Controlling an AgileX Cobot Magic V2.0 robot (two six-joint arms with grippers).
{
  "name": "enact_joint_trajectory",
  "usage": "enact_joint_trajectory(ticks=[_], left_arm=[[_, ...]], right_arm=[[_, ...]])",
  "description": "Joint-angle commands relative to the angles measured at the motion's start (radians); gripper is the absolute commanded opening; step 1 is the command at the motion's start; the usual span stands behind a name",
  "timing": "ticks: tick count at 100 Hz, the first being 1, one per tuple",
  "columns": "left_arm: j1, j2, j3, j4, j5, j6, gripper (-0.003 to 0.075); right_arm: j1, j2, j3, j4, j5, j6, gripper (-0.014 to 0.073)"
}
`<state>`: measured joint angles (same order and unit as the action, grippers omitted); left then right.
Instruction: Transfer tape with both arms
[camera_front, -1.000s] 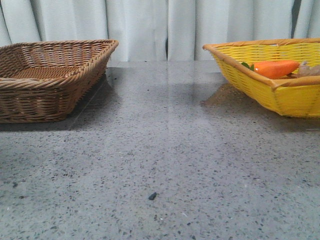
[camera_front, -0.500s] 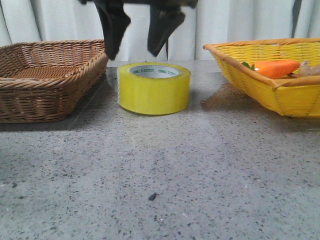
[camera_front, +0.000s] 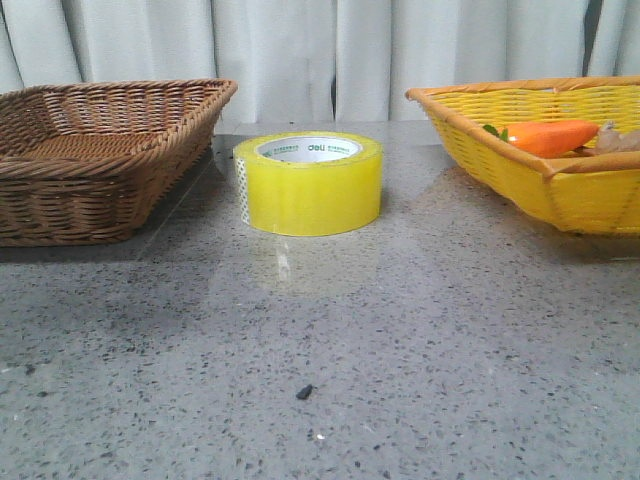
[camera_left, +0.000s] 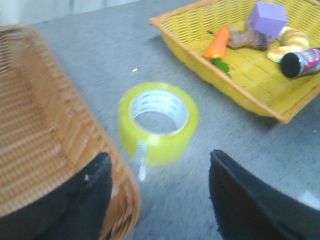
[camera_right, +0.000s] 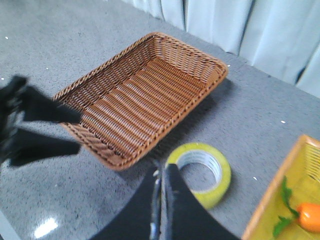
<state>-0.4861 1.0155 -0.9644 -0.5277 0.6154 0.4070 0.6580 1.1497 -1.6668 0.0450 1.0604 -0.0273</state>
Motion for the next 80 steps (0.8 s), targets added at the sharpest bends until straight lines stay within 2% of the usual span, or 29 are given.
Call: enact_joint_trajectory(ticks=[1,9,19,33,58,80], left_arm=[[-0.044,0.094,-0.135,-0.034,-0.046,0.01,0.0384],[-0.069,0.205,-0.239,-0.036,-0.009,0.01,0.0384],[-0.089,0.334,-0.368,-0.069,0.105,0.009,0.0384],[-0.094,0.506,-0.527,-0.124,0.23,-0.003,0.0384],[-0.094,0.685,-0.627,-0.118,0.224,-0.056,0.0403],[-0.094,0.742,-0.627,-0.076,0.217,-0.098,0.0535]], right_arm=[[-0.001,-0.124,0.078,-0.02,-0.074,-0.015,-0.0067],[-0.003,-0.218,0.18,-0.023,-0.132,0.007,-0.0067],[-0.003,-0.319,0.282,-0.026,-0.201,0.07,-0.0067],[-0.003,-0.394,0.359,-0.027,-0.201,0.105,-0.0067],[-0.003,-0.404,0.362,-0.025,-0.147,0.116,-0.0067],[-0.003,-0.404,0.362,-0.023,-0.147,0.116,-0.0067]])
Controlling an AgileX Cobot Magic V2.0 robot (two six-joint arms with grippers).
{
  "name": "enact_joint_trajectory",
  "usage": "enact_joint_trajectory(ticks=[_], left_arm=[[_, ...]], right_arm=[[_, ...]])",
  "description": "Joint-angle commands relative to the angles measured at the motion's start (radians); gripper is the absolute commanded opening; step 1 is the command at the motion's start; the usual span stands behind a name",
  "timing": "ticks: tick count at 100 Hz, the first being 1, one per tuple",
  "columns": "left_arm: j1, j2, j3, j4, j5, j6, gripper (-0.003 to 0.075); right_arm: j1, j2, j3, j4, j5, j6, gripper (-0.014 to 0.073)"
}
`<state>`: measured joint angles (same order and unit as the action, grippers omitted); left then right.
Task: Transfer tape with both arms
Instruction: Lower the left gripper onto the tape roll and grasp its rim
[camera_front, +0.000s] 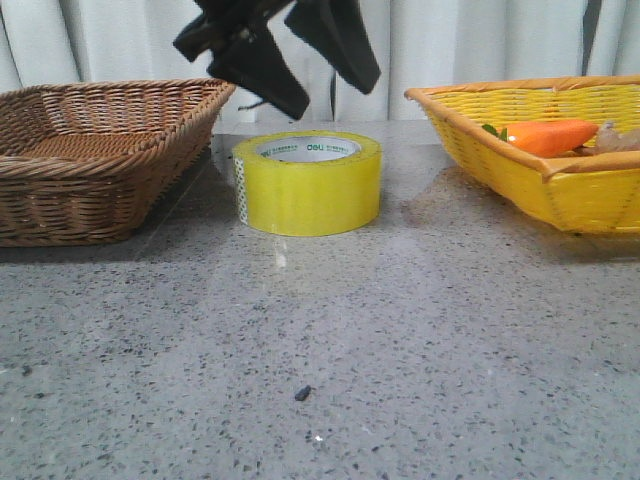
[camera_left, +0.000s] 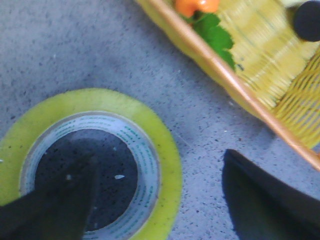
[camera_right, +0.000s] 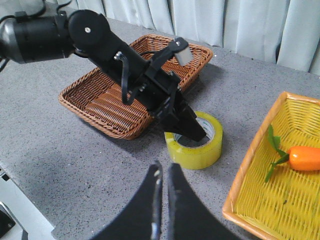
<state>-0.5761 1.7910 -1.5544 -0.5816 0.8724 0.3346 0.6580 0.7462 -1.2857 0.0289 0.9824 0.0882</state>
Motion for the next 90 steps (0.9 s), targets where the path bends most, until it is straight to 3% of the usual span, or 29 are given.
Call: enact_joint_trajectory(ticks=[1,50,62,79,90], left_arm=[[-0.004,-0.034,-0.037,-0.022,-0.04,-0.025,0.0536],[-0.008,0.079,-0.037,-0.063,-0.042,-0.025,0.0503],[-0.015,0.096,-0.037,-0.063,-0.04,-0.025,0.0365],[-0.02,0.094,-0.037,-0.083,-0.048,-0.014,-0.002],[-0.021,0.082,-0.064,-0.161,-0.035,0.059,-0.0021]], right_arm=[[-0.003,0.0,-0.019,-0.007,-0.069,0.001,-0.0067],[-0.003,0.0,-0.014,-0.007,-0.074,0.001,-0.0067],[-0.003,0.0,0.002,-0.007,-0.074,0.001,-0.0067],[-0.003,0.0,0.018,-0.007,-0.073,0.001,-0.0067],[-0.003,0.0,0.018,-0.007,-0.075,0.001,-0.0067]])
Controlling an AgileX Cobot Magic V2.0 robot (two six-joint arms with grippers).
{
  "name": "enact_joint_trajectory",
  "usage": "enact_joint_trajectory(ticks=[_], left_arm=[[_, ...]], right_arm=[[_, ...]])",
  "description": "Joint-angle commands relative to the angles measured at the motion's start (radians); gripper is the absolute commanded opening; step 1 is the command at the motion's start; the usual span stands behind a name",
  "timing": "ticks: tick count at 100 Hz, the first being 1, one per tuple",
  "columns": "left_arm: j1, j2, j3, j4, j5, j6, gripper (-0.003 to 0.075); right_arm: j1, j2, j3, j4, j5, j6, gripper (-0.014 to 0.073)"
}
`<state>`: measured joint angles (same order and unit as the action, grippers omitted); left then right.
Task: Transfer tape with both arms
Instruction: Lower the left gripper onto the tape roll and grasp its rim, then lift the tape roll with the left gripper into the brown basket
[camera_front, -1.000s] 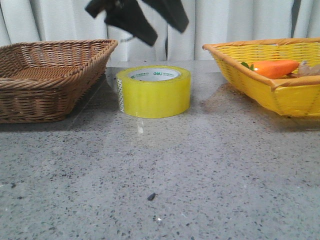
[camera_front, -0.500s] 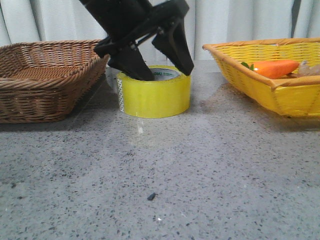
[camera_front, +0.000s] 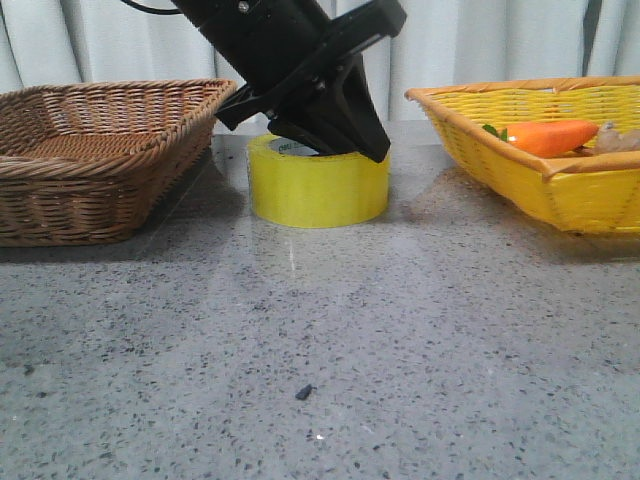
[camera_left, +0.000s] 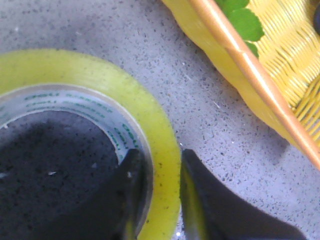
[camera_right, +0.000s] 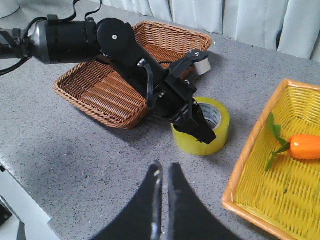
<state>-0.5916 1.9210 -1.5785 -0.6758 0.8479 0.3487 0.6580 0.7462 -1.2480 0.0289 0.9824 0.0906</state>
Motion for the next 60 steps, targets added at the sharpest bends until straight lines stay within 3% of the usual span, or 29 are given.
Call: enact_joint_trajectory(ticks=[1,18,34,60], left_arm=[[-0.006,-0.049,-0.042,-0.077,-0.008,0.048,-0.0021],[-0.006,-0.132,-0.144,-0.099,-0.004,0.069,-0.0021],[0.033,-0.254,-0.247,-0.024,-0.01,0.069,-0.0021],[0.211,-0.388,-0.266,0.202,0.079,0.041,-0.0021]], right_arm=[[-0.003,0.0,-0.02,-0.007,-0.075,-0.002,-0.0067],[-0.003,0.0,-0.018,-0.007,-0.075,-0.002,-0.0067],[-0.003,0.0,-0.018,-0.007,-0.075,-0.002,-0.0067],[-0.003,0.0,-0.018,-0.007,-0.075,-0.002,-0.0067]])
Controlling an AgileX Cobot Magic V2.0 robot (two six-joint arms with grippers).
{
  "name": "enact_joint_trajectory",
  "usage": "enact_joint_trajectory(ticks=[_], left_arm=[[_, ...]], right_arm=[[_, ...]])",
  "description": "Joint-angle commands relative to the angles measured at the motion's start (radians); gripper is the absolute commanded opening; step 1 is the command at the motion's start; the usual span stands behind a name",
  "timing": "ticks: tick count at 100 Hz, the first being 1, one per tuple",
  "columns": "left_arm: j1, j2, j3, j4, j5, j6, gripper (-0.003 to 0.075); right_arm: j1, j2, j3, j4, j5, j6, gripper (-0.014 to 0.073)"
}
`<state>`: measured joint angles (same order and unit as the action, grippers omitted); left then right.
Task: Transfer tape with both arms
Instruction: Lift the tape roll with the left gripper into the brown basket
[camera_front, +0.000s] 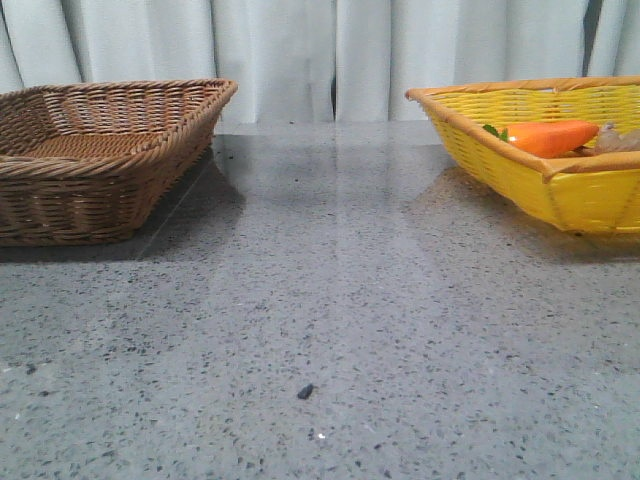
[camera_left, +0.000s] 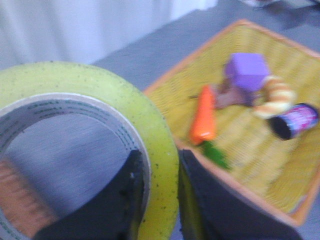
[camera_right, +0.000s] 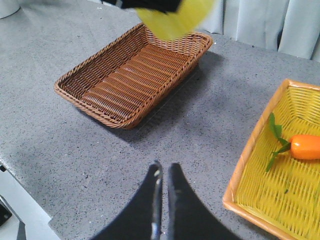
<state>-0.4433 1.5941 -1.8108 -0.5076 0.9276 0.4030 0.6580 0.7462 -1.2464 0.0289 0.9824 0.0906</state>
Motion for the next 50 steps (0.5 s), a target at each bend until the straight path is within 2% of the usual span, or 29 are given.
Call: enact_joint_trajectory(ticks=[1,22,38,45,50], left_arm=[[0.076,-0.061,-0.032,0.037,0.004,-0.013,-0.0021],[0.234,-0.068,0.071,0.061,0.052,-0.013,-0.0021],[0.276,-0.068,0.245,0.059,-0.031,-0.022,-0.0013],[0.282,-0.068,0.302,0.059,-0.053,-0.022,0.0047],[0.283,-0.068,0.331,0.059,-0.055,-0.022,0.0144]], right_arm=[[-0.003,0.0,-0.02,-0.007,-0.075,-0.002,-0.0067],[-0.003,0.0,-0.013,-0.007,-0.076,-0.002,-0.0067],[-0.003,0.0,0.009,-0.006,-0.076,-0.002,-0.0067],[-0.003,0.0,0.021,-0.006,-0.083,-0.002,-0.0067],[-0.003,0.0,0.031,-0.006,-0.085,-0.002,-0.0067]])
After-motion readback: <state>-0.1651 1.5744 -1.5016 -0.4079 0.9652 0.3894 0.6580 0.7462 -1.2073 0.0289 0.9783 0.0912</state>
